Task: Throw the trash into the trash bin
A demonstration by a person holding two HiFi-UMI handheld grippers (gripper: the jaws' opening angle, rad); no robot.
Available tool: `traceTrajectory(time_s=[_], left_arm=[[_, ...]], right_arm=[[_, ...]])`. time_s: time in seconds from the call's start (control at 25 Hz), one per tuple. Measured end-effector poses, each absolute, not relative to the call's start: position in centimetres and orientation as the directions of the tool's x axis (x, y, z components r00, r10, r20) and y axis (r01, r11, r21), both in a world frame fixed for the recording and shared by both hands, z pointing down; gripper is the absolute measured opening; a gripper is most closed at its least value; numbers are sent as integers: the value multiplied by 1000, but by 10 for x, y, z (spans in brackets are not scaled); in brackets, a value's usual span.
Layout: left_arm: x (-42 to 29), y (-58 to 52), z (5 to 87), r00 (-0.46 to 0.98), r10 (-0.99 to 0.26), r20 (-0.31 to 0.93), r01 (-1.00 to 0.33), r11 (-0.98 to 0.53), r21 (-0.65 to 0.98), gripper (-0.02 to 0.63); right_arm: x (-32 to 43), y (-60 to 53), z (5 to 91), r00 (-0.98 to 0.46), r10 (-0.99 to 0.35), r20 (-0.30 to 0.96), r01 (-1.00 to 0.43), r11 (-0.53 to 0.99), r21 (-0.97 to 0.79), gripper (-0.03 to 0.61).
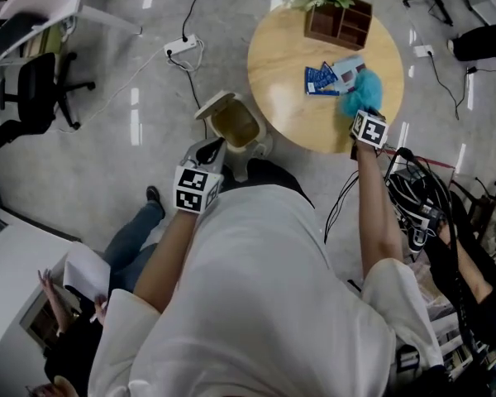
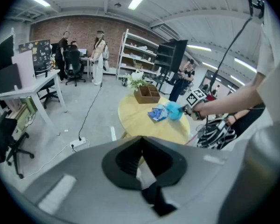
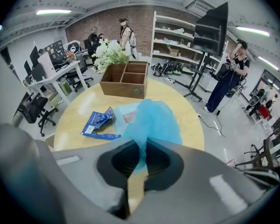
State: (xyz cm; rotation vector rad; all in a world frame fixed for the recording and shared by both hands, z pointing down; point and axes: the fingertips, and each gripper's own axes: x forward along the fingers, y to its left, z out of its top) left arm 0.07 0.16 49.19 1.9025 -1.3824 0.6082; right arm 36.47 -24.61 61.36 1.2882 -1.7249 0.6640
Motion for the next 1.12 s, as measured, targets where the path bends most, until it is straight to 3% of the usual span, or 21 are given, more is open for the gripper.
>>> traceTrajectory(time_s=[1.12], left_arm=[[-43,32,469,342,-655,674,-940,-235,248,3]], right_arm=[[261,-144,518,-299,-562,771,-895,445,-23,8]])
